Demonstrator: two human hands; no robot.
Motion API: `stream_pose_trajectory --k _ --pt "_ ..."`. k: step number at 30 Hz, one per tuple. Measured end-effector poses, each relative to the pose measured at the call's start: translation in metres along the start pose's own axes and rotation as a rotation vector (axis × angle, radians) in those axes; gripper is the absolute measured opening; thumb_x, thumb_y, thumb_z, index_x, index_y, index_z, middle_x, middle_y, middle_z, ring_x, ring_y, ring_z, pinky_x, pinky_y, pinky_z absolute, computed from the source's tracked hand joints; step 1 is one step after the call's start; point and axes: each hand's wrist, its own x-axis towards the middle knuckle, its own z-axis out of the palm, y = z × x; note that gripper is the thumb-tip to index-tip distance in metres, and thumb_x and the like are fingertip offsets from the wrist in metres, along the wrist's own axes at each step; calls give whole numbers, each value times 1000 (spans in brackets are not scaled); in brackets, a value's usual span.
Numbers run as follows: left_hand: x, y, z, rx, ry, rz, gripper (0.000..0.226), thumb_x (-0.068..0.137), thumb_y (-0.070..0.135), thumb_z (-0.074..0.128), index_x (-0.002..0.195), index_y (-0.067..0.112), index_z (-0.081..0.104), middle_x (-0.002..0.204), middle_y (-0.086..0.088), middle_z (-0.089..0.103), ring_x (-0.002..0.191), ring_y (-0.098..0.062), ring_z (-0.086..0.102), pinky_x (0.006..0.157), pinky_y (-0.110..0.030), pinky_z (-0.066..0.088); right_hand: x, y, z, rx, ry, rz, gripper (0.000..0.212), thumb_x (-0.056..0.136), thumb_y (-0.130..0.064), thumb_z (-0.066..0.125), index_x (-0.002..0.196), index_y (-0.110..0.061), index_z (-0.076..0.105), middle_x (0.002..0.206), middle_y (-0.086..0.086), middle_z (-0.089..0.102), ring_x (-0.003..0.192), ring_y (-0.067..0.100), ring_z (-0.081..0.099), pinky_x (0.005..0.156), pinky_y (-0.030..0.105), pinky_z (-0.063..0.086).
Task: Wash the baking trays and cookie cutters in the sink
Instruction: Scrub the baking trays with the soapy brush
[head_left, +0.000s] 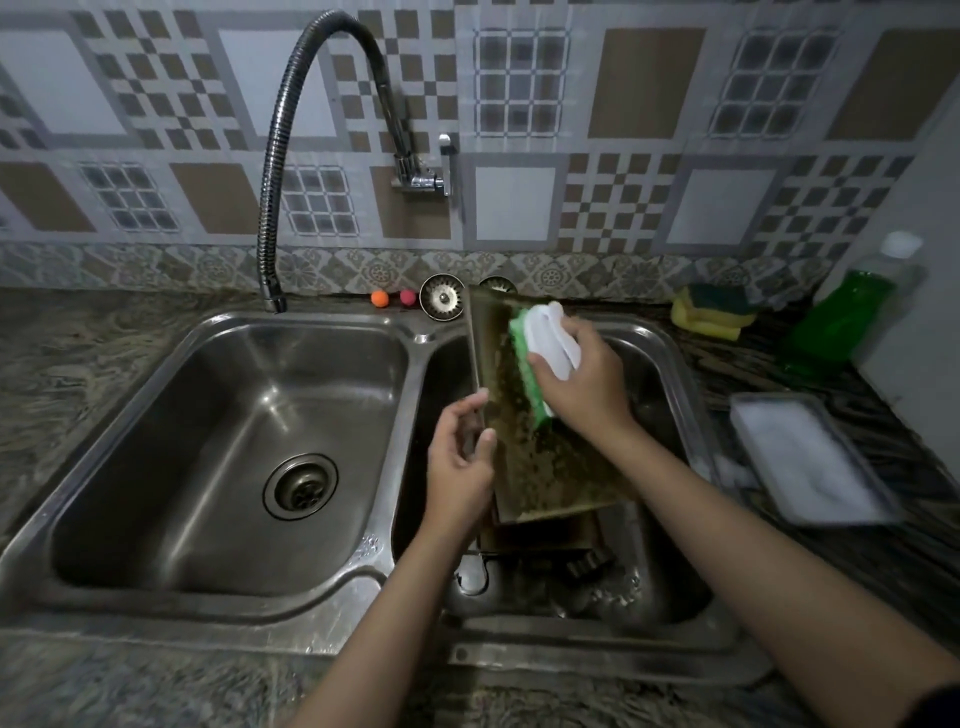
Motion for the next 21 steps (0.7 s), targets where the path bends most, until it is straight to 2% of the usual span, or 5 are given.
stream_pose_trajectory --k 7,12,14,17,21 --pt "7 -2 -15 -63 129 -108 39 88 -1 53 109 31 60 124 -13 61 117 -26 57 106 -54 39 -57 -16 7 55 -183 -138 50 78 -27 73 122 -13 54 116 6 64 105 19 59 82 23 43" --pt "-13 5 -6 47 -34 -26 42 89 -9 50 110 27 57 123 1 61 121 -20 54 110 -48 37 -6 4 -10 8 -31 149 52 79 -30 73 122 -11 52 113 12 64 102 28 61 74 26 42" --pt "-17 3 0 63 -51 -27 41 89 -5 51 109 30 58 123 3 61 123 -17 53 110 -47 36 -5 -6 -5 48 -29 137 53 78 -32 73 123 -14 51 115 8 61 102 23 59 75 26 42" --pt "-12 1 -12 27 25 -67 39 87 4 54 106 37 62 123 -4 62 122 -22 55 108 -52 38 -41 -13 0 56 -173 10 53 74 -34 76 118 -20 51 111 -1 61 98 17 58 78 30 47" --pt "-14 4 -24 78 45 -80 41 91 -5 50 107 32 57 124 2 60 122 -20 54 107 -49 40 -50 8 -16 -188 -354 -6 59 72 -42 76 119 -23 47 111 -3 60 88 18 62 68 33 50"
